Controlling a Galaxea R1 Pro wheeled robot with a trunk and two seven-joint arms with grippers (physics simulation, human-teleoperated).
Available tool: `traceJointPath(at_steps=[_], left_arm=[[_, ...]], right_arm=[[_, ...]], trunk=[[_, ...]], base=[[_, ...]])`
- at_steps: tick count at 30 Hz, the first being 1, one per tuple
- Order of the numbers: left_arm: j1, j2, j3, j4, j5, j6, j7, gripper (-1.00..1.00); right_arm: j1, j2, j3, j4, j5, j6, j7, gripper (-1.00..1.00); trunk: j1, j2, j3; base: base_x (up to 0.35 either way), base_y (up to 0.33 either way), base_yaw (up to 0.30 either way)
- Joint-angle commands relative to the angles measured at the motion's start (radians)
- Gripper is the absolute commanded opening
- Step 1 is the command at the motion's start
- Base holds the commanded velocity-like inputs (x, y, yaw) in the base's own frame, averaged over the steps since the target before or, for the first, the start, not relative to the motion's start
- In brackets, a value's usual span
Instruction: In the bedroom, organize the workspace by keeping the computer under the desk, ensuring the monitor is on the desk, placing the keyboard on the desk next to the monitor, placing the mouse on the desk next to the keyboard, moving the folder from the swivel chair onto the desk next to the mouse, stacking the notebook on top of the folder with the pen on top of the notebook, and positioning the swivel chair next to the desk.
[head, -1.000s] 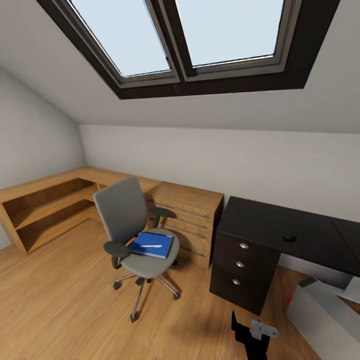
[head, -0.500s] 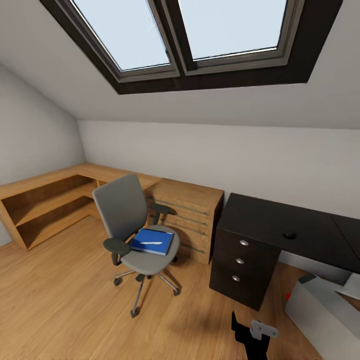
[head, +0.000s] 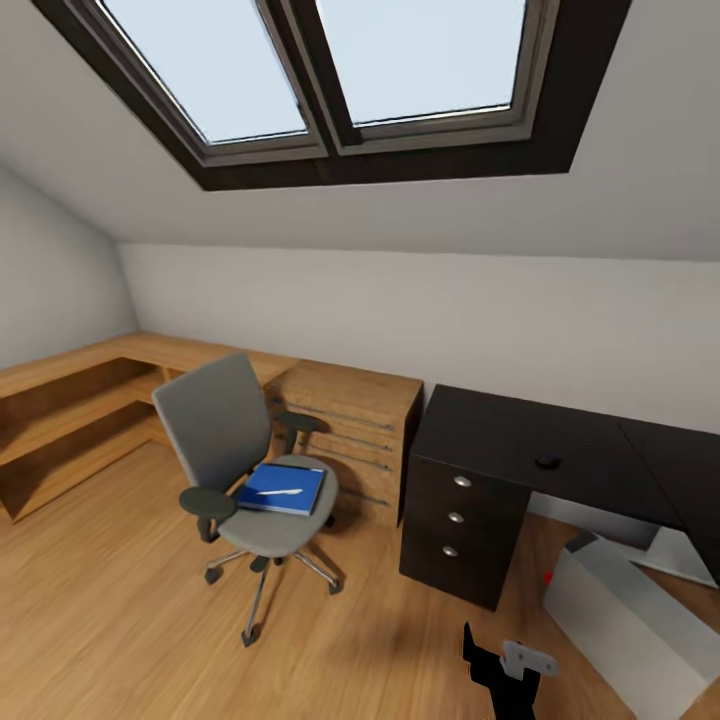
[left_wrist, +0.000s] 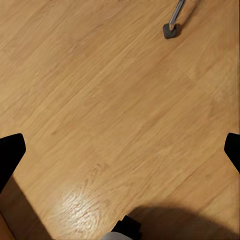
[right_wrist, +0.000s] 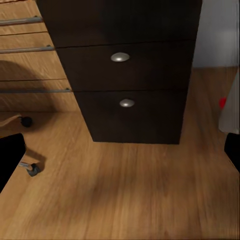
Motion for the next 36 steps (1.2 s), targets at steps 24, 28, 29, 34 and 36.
traceJointPath(at_steps=[24, 28, 29, 34, 36], left_arm=[[0.000, 0.000, -0.006, 0.000, 0.011, -0.006, 0.005, 1.00], [0.000, 0.000, -0.006, 0.000, 0.011, -0.006, 0.005, 1.00], [0.000, 0.000, -0.006, 0.000, 0.011, -0.005, 0.005, 1.00], [0.000, 0.001, -0.006, 0.000, 0.011, -0.005, 0.005, 1.00], [0.000, 0.001, -0.006, 0.000, 0.011, -0.005, 0.005, 1.00]], right_arm=[[-0.001, 0.002, -0.005, 0.002, 0.001, -0.002, -0.002, 1.00], [-0.001, 0.002, -0.005, 0.002, 0.001, -0.002, -0.001, 1.00], [-0.001, 0.001, -0.005, 0.002, 0.001, -0.002, -0.001, 1.00], [-0.001, 0.000, -0.005, 0.002, 0.002, -0.002, -0.001, 1.00], [-0.001, 0.000, -0.005, 0.002, 0.002, -0.002, -0.001, 1.00]], trunk=[[-0.092, 0.167, 0.081], [-0.107, 0.195, 0.094], [-0.111, 0.202, 0.097], [-0.119, 0.216, 0.104], [-0.119, 0.216, 0.105]], base=[[0.000, 0.000, -0.106], [0.000, 0.000, -0.030], [0.000, 0.000, -0.094], [0.000, 0.000, -0.184], [0.000, 0.000, -0.239]])
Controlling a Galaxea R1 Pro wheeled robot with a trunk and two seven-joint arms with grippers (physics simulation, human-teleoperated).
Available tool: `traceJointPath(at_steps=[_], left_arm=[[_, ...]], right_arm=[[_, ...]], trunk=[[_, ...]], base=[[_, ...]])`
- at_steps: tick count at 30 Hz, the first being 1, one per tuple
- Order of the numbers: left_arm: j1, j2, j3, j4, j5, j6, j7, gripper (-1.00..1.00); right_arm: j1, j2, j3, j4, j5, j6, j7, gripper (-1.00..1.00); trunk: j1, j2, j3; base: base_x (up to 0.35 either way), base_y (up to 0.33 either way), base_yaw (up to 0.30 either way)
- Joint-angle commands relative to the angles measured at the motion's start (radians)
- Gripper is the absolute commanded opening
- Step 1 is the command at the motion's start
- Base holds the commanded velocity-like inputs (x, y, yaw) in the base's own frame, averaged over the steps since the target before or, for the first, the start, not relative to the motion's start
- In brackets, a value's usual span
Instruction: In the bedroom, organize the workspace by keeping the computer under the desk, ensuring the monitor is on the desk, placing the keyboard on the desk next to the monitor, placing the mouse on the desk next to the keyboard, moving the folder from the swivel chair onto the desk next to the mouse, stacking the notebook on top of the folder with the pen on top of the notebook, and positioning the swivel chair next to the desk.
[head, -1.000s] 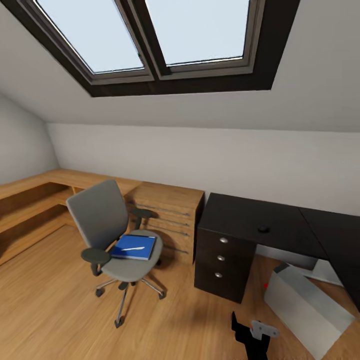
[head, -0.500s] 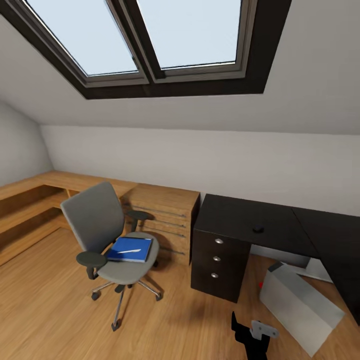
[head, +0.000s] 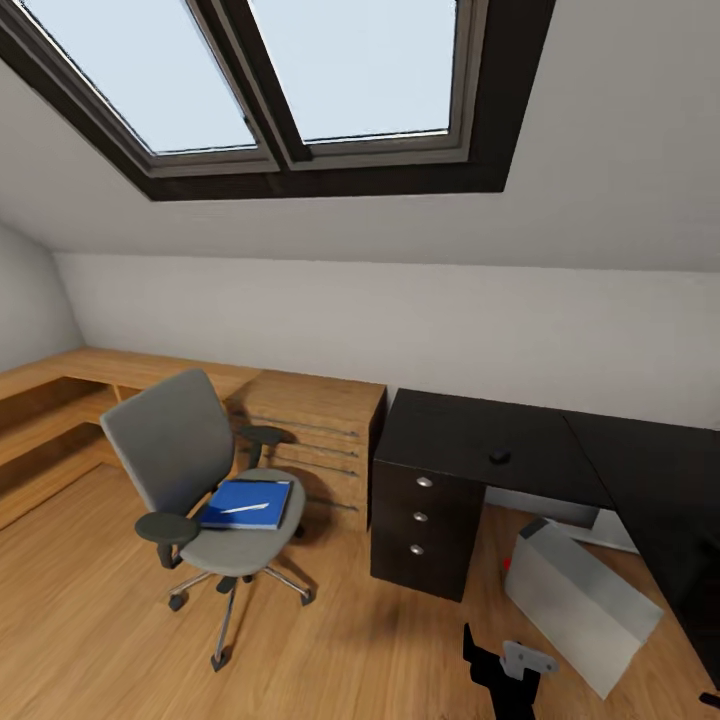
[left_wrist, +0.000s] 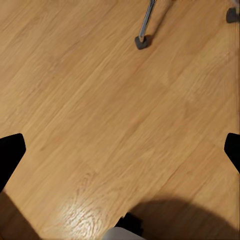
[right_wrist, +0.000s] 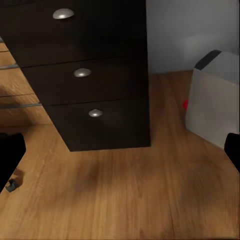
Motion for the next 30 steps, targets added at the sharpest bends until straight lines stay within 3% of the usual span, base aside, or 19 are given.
traceJointPath(at_steps=[1, 25, 30], left_arm=[[-0.001, 0.001, -0.006, 0.000, 0.010, -0.006, 0.005, 1.00], [-0.001, 0.001, -0.006, 0.000, 0.010, -0.006, 0.005, 1.00], [-0.001, 0.001, -0.006, 0.000, 0.010, -0.006, 0.005, 1.00]], right_arm=[[-0.001, 0.000, -0.005, 0.002, 0.002, -0.004, -0.001, 1.00], [-0.001, 0.001, -0.005, 0.002, 0.003, -0.004, 0.000, 1.00], [-0.001, 0.002, -0.005, 0.002, 0.003, -0.004, -0.001, 1.00]], trunk=[[0.000, -0.001, -0.001], [0.000, -0.001, 0.006], [0.000, -0.001, 0.006]], base=[[0.000, 0.000, -0.243], [0.000, 0.000, -0.253], [0.000, 0.000, -0.118]])
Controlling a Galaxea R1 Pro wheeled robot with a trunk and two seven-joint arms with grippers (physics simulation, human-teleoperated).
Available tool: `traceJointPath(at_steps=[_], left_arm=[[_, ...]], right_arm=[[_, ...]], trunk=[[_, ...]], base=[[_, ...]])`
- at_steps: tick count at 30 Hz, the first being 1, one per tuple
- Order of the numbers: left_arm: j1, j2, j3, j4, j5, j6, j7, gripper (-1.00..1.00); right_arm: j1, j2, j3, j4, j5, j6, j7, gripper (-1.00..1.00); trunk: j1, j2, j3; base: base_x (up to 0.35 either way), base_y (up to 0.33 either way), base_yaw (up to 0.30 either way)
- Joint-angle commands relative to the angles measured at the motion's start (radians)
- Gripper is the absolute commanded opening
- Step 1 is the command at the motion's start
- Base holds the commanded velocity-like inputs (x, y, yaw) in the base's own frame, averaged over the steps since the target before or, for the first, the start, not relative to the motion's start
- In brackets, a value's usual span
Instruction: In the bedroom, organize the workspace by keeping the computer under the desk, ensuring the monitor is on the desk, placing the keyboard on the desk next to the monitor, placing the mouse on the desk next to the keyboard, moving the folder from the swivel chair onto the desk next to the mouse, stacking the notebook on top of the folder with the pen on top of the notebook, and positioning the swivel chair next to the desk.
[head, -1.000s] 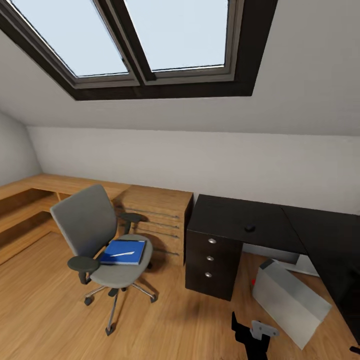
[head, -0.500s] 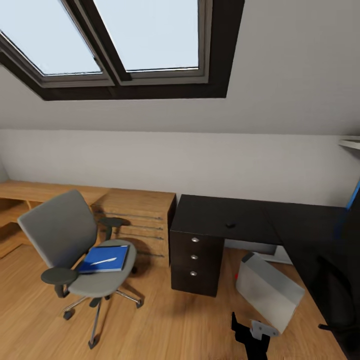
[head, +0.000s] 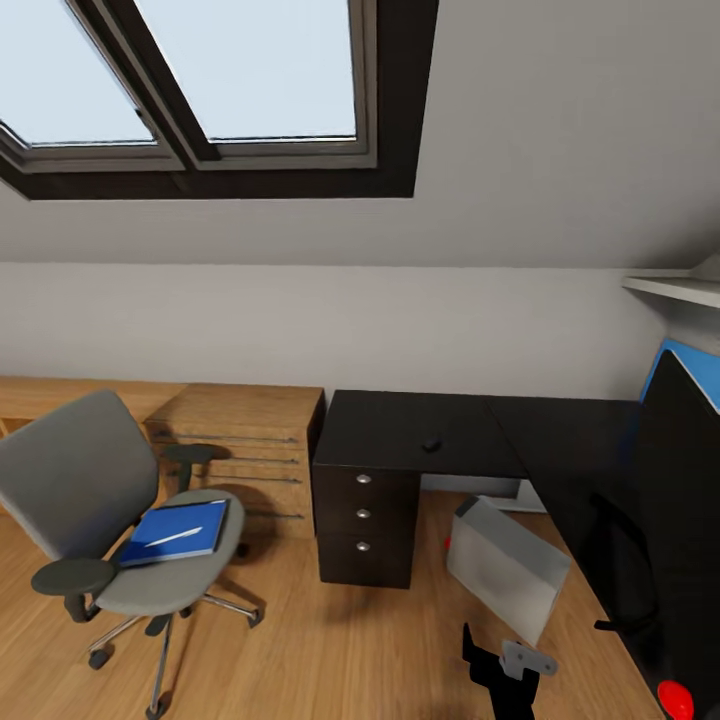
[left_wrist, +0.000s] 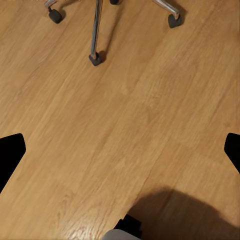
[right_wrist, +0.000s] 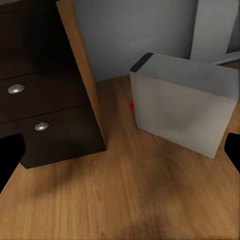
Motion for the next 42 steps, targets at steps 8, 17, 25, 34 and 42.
traceJointPath(at_steps=[8, 17, 25, 34, 42], left_arm=[[-0.001, 0.001, -0.006, 0.000, 0.010, -0.006, 0.004, 1.00], [-0.001, -0.004, -0.024, -0.019, 0.012, -0.001, -0.042, 1.00], [-0.001, -0.006, -0.026, -0.263, 0.012, 0.070, -0.056, 1.00], [-0.019, -0.024, -0.026, -0.671, 0.013, 0.495, -0.054, 1.00], [-0.084, -0.031, -0.025, -0.750, 0.017, 0.576, -0.055, 1.00]], right_arm=[[-0.001, 0.000, -0.005, 0.002, 0.002, -0.004, -0.002, 1.00], [-0.002, 0.011, 0.034, -0.008, 0.060, -0.004, 0.005, 1.00], [-0.004, 0.020, 0.054, -0.211, 0.107, 0.107, -0.014, 1.00], [-0.005, 0.019, 0.055, -0.743, 0.111, 0.717, -0.035, 1.00], [-0.096, 0.026, 0.055, -0.914, 0.107, 1.110, -0.084, 1.00]], trunk=[[0.000, -0.001, -0.002], [0.000, -0.001, -0.002], [0.000, -0.001, -0.002], [0.000, -0.001, -0.002], [0.000, -0.001, -0.002]], base=[[0.000, 0.000, -0.017], [0.000, 0.000, 0.000], [0.000, 0.000, 0.000], [0.000, 0.000, 0.000], [0.000, 0.000, 0.000]])
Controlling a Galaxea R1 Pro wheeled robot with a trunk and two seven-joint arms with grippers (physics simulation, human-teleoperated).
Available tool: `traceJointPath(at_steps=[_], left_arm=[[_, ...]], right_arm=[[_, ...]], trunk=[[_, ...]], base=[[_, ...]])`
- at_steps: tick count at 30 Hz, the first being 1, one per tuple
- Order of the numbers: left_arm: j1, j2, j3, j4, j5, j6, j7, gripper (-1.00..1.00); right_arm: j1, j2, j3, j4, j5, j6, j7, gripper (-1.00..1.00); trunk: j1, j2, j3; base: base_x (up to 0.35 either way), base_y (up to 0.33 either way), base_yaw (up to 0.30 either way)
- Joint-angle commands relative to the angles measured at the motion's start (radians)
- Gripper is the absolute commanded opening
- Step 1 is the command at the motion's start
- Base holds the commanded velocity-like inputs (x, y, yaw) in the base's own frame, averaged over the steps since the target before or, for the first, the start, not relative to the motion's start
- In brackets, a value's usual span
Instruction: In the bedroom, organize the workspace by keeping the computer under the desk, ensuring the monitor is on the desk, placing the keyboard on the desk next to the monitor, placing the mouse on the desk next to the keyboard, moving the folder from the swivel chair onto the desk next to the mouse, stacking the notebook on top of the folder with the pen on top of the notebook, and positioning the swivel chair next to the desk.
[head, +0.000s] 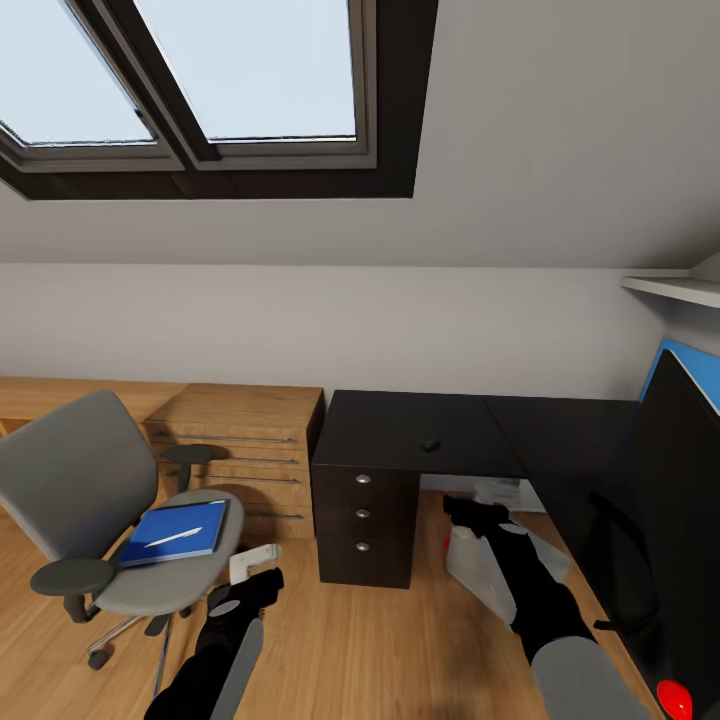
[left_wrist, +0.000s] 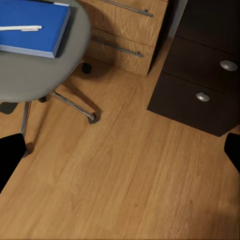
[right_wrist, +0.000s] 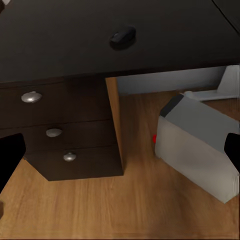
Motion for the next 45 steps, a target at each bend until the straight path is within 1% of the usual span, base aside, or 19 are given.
traceJointPath(at_steps=[1, 2, 6, 12, 19, 31, 35, 40, 45], left_arm=[[-0.004, 0.000, -0.002, -0.003, 0.011, 0.004, 0.009, 1.00], [-0.006, 0.000, -0.002, -0.003, 0.012, 0.006, 0.009, 1.00], [-0.012, -0.001, 0.000, -0.013, 0.010, 0.007, 0.010, 1.00], [-0.014, -0.002, 0.001, -0.039, 0.011, 0.010, 0.009, 1.00], [-0.014, -0.002, 0.001, -0.036, 0.009, 0.009, 0.010, 1.00], [-0.015, -0.001, 0.000, -0.034, 0.009, 0.010, 0.010, 1.00], [-0.015, -0.001, 0.000, -0.034, 0.009, 0.010, 0.010, 1.00], [-0.015, -0.001, 0.000, -0.034, 0.009, 0.010, 0.010, 1.00], [-0.015, 0.000, 0.001, -0.034, 0.009, 0.010, 0.010, 1.00]], right_arm=[[-0.020, 0.001, -0.001, -0.006, -0.007, 0.039, -0.009, 1.00], [-0.046, 0.001, -0.002, -0.012, -0.011, 0.090, -0.017, 1.00], [-0.078, 0.001, 0.000, -0.001, -0.015, 0.154, -0.029, 1.00], [-0.092, 0.003, 0.002, 0.017, -0.022, 0.184, -0.032, 1.00], [-0.092, 0.011, 0.003, 0.020, -0.024, 0.185, -0.024, 1.00], [-0.092, 0.013, 0.006, 0.026, -0.016, 0.182, -0.026, 1.00], [-0.092, 0.012, 0.007, 0.037, -0.014, 0.171, -0.027, 1.00], [-0.092, 0.012, 0.009, 0.072, -0.010, 0.130, -0.028, 1.00], [-0.092, 0.012, 0.009, 0.097, -0.006, 0.116, -0.031, 1.00]], trunk=[[0.000, -0.001, -0.002], [0.000, -0.001, -0.002], [0.000, -0.001, -0.002], [0.000, -0.001, -0.002], [0.000, -0.001, -0.002], [0.000, -0.001, -0.002], [0.000, -0.001, -0.002], [0.000, -0.001, -0.002], [0.000, -0.001, -0.002]], base=[[0.000, 0.000, 0.000], [0.000, 0.000, 0.000], [0.000, 0.000, 0.000], [0.024, 0.000, 0.000], [0.248, 0.000, 0.000], [0.324, 0.000, 0.000], [0.330, 0.000, 0.000], [0.329, 0.000, 0.000], [0.325, 0.000, 0.000]])
